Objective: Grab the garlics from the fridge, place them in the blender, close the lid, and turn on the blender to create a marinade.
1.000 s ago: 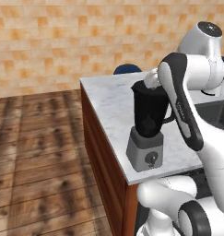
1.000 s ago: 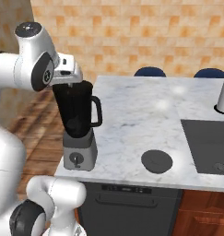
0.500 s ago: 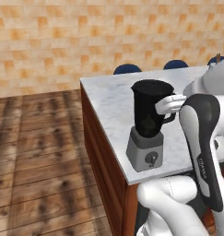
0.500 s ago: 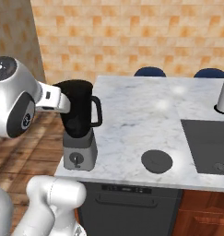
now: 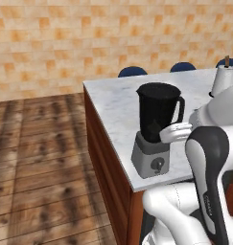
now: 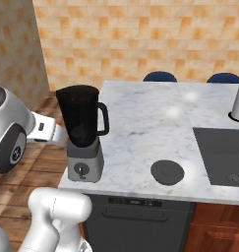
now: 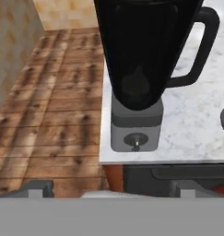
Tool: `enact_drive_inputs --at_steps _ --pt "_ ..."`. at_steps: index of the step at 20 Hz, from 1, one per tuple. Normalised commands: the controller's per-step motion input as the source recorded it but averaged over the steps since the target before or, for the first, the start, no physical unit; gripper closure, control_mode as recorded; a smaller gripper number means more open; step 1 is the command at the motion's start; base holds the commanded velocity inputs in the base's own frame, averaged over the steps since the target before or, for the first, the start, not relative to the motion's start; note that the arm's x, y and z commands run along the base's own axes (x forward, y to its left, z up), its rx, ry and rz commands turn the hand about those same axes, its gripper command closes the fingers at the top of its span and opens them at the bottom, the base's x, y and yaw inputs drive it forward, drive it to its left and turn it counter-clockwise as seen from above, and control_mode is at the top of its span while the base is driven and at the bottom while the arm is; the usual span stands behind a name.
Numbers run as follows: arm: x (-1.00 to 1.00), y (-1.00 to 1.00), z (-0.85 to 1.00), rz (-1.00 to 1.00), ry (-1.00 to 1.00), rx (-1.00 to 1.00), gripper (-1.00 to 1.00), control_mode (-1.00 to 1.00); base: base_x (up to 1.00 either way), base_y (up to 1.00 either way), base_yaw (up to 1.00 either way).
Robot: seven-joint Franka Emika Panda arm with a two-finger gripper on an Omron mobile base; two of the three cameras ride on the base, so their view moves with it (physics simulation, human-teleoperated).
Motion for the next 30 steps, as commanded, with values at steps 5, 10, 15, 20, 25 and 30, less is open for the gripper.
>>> enact_drive_inputs --at_steps 5,10,15,20,25,30 --pt "-0.16 0.02 -0.07 0.00 0.03 0.00 -1.00 1.00 -0.16 0.00 0.01" --pt "0.00 0.00 0.00 0.00 0.00 0.00 -1.00 1.00 -0.98 0.32 0.30" --pt "0.00 0.00 0.00 0.00 0.00 0.00 -1.00 1.00 -0.52 0.78 0.61" --pt "0.00 0.00 0.00 0.00 0.00 0.00 -1.00 1.00 -0.14 0.77 0.75" --pt "0.00 0.00 0.00 0.00 0.00 0.00 -1.00 1.00 0.00 0.62 0.79" --pt "0.00 0.00 0.00 0.00 0.00 0.00 -1.00 1.00 0.23 0.30 0.75"
